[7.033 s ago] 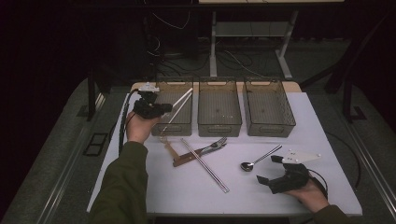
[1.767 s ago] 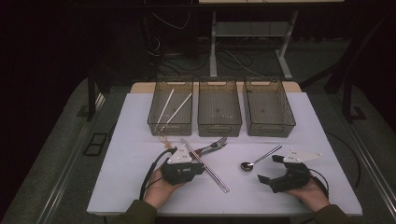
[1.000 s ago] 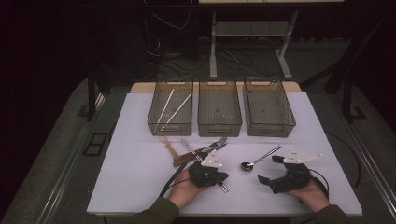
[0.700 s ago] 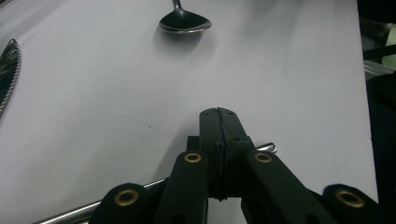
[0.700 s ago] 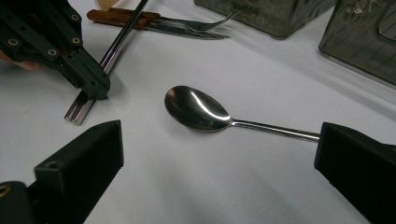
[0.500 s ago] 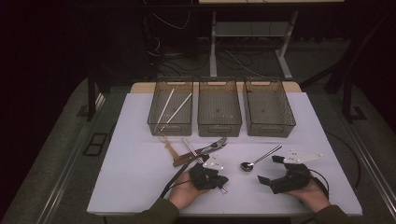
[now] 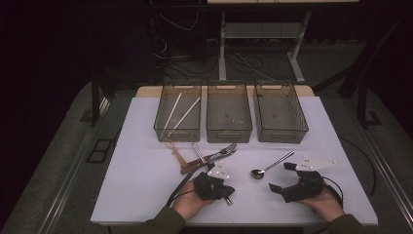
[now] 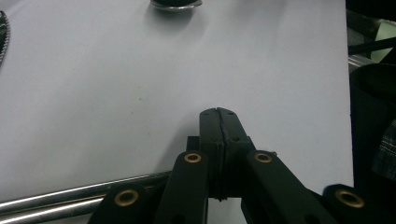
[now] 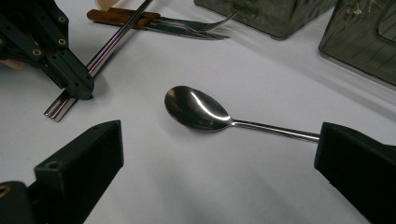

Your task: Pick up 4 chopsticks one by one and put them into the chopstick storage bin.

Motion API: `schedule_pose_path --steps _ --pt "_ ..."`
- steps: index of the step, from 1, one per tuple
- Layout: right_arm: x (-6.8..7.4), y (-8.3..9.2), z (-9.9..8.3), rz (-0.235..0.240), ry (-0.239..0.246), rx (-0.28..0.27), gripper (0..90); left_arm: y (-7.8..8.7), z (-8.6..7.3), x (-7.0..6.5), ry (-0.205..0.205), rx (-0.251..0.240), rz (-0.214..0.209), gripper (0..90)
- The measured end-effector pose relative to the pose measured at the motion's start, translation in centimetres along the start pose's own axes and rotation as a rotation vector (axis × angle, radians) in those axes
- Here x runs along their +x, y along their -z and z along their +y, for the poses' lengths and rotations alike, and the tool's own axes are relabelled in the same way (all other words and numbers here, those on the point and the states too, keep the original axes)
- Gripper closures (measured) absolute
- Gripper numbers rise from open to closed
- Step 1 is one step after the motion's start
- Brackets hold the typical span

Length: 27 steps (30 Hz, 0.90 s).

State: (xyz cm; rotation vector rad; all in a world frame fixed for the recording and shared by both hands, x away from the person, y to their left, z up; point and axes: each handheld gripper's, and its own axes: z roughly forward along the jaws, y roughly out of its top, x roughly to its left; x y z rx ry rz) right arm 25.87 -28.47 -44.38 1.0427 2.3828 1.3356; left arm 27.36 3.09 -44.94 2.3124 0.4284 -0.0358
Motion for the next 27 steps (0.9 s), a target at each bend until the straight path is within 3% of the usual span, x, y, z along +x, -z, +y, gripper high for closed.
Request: schedule_pose_path --steps 6,10,15,16,25,27 --pt "0.0 0.0 0.0 -0.001 0.002 -0.001 1.5 0.4 -0.3 0.1 0.003 0.006 -0.005 89.3" --pt "-0.1 0.0 0.0 -0.001 0.003 -0.001 1.5 0.7 -0.6 -0.1 0.034 0.003 -0.010 89.3" --pt "-0.1 0.0 0.0 -0.002 0.003 -0.002 1.5 1.1 -0.9 0.0 0.045 0.009 -0.014 89.3" --pt "-0.1 0.0 0.0 -0.003 0.003 -0.003 1.5 1.3 -1.0 0.2 0.031 0.019 -0.018 89.3" --pt "-0.1 0.0 0.0 -0.001 0.002 -0.004 1.5 1.9 -1.5 0.6 0.033 0.024 -0.017 89.3" --pt "-0.1 0.0 0.0 -0.001 0.003 -0.005 1.5 1.9 -1.6 0.4 0.052 0.022 -0.018 89.3"
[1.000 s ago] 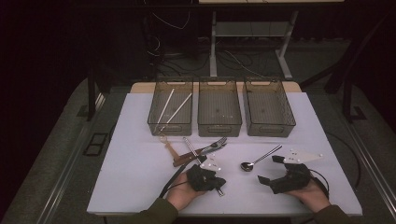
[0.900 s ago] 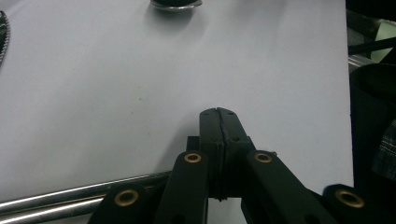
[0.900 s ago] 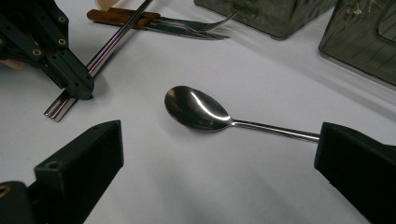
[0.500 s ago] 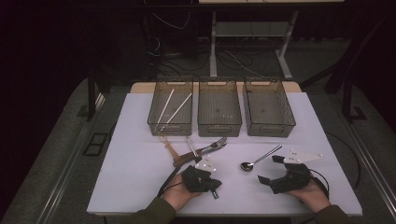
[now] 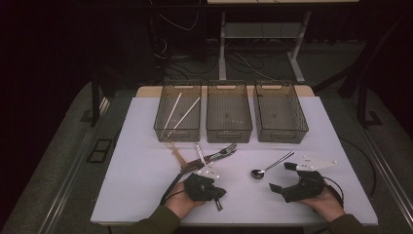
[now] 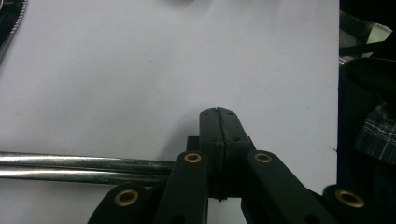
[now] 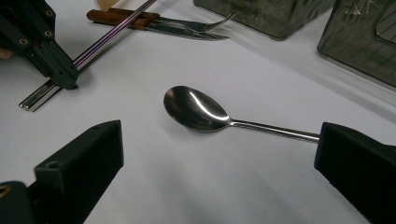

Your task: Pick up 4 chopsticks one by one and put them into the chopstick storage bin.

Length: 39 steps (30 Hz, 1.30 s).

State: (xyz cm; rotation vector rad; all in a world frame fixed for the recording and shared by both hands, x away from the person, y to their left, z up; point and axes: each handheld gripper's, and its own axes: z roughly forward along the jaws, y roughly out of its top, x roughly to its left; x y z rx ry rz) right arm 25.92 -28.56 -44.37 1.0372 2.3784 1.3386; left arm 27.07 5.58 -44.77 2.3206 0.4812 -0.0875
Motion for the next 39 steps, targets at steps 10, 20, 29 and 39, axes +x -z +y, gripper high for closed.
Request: schedule_pose_path --steps 10,20,29,39 --pt "0.0 0.0 0.0 0.000 -0.001 0.001 1.5 0.6 -0.5 0.1 0.012 0.012 -0.011 89.3" --pt "0.0 0.0 0.0 -0.001 0.000 0.001 1.5 1.3 -1.1 0.1 0.003 0.019 0.003 89.3" --pt "0.0 0.0 0.0 -0.001 0.000 0.003 1.4 1.8 -1.5 -0.2 0.005 0.016 0.034 89.3" --pt "0.0 0.0 0.0 -0.002 0.000 0.001 1.5 2.9 -2.3 -0.1 -0.003 0.039 0.061 89.3"
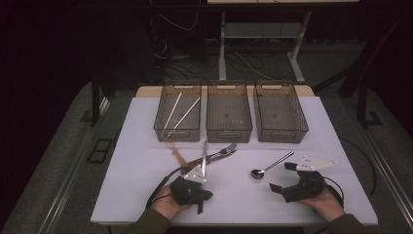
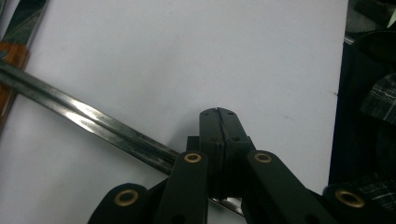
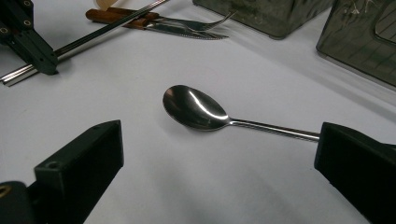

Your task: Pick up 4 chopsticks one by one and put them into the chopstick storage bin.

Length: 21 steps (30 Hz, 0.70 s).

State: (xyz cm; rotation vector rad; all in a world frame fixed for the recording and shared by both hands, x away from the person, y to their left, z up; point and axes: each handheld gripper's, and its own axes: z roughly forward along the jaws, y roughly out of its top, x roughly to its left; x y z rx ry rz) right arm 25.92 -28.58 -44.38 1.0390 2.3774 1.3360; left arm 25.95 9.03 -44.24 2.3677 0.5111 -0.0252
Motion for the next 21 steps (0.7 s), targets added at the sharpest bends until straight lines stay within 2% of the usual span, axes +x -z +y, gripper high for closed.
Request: schedule_pose_path --steps 1,2,9,12,20,21 --pt "0.0 0.0 0.0 0.000 0.000 0.000 1.5 0.1 -0.1 0.0 -0.002 0.003 0.000 89.3" --pt "0.0 0.0 0.0 0.000 0.000 0.000 1.5 0.2 -0.2 0.0 0.013 -0.003 0.005 89.3" --pt "0.0 0.0 0.0 -0.002 -0.001 0.000 1.5 0.8 -0.6 0.3 -0.010 0.020 0.022 89.3" --pt "0.0 0.0 0.0 -0.002 0.000 0.000 1.4 0.9 -0.8 0.3 0.004 0.014 0.027 89.3" --pt "0.0 0.0 0.0 -0.002 -0.003 0.000 1.5 1.4 -1.2 0.5 0.003 0.022 0.040 89.3" --pt "0.0 0.0 0.0 -0.002 -0.003 0.000 1.5 1.4 -1.2 0.5 0.015 0.016 0.040 89.3"
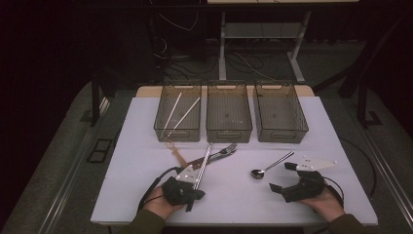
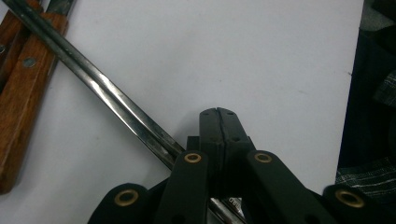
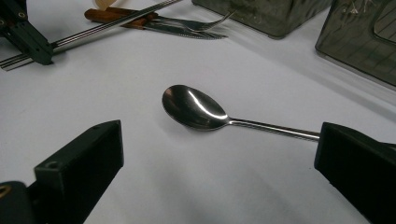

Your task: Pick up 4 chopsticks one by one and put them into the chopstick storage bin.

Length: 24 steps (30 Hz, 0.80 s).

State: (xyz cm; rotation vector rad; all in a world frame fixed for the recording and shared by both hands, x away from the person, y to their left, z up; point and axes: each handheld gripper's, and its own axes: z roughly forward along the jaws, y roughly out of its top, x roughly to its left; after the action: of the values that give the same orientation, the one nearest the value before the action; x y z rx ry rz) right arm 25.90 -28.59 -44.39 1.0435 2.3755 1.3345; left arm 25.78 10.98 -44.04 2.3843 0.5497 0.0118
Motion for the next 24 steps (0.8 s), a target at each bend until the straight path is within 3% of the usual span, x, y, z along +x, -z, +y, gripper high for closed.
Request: schedule_pose_path --steps 24 --pt "0.0 0.0 0.0 -0.004 -0.004 0.001 1.5 1.6 -1.5 1.0 0.025 0.007 0.042 89.3"
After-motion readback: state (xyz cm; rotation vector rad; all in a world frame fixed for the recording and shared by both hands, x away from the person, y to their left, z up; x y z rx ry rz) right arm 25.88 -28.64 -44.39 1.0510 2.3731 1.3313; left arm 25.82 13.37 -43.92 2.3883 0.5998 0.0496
